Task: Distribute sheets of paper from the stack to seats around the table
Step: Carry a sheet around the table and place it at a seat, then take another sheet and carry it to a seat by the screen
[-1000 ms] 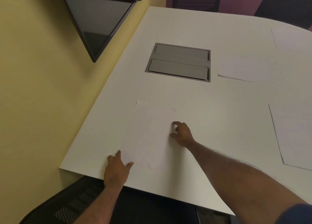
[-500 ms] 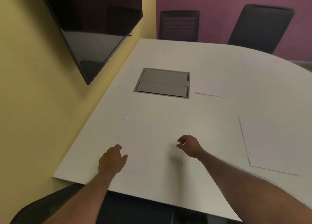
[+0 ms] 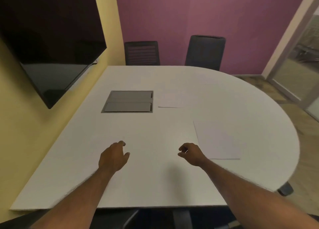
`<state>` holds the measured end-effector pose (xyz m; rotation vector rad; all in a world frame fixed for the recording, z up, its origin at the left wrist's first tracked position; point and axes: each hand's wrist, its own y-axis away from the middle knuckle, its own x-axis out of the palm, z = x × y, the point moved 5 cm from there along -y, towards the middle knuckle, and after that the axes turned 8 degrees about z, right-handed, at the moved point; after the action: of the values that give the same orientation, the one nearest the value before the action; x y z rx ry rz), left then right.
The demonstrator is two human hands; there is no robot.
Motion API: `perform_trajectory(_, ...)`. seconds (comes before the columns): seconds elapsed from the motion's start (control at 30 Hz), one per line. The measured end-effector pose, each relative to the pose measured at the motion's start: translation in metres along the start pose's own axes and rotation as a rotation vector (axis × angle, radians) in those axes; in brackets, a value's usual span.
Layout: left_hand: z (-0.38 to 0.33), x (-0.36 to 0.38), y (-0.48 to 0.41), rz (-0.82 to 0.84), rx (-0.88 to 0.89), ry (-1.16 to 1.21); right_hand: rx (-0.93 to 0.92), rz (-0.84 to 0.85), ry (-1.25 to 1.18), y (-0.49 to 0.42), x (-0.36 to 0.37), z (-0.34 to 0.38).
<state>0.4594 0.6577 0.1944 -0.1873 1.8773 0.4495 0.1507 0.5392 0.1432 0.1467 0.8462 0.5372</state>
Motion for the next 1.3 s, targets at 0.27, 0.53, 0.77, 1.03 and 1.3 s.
perform_trajectory(0.27, -0.08, -0.001, 0.038, -0.052, 0.188, -0.004, 0.016, -0.144, 0.094, 0.097, -0.074, -0.031)
perform_trajectory(0.53, -0.173, 0.021, 0.075, -0.014, 0.333, -0.027, 0.079, -0.256, 0.148, 0.195, -0.15, -0.086)
perform_trajectory(0.77, -0.287, 0.044, 0.098, -0.021, 0.475, -0.08, 0.159, -0.389, 0.162, 0.263, -0.224, -0.165)
perform_trajectory(1.03, -0.429, 0.091, 0.127, -0.005, 0.527, -0.112, 0.171, -0.434, 0.105, 0.306, -0.315, -0.271)
perform_trajectory(1.3, -0.537, 0.139, 0.15, 0.052, 0.455, 0.25, 0.135, -0.453, -0.054, 0.332, -0.388, -0.369)
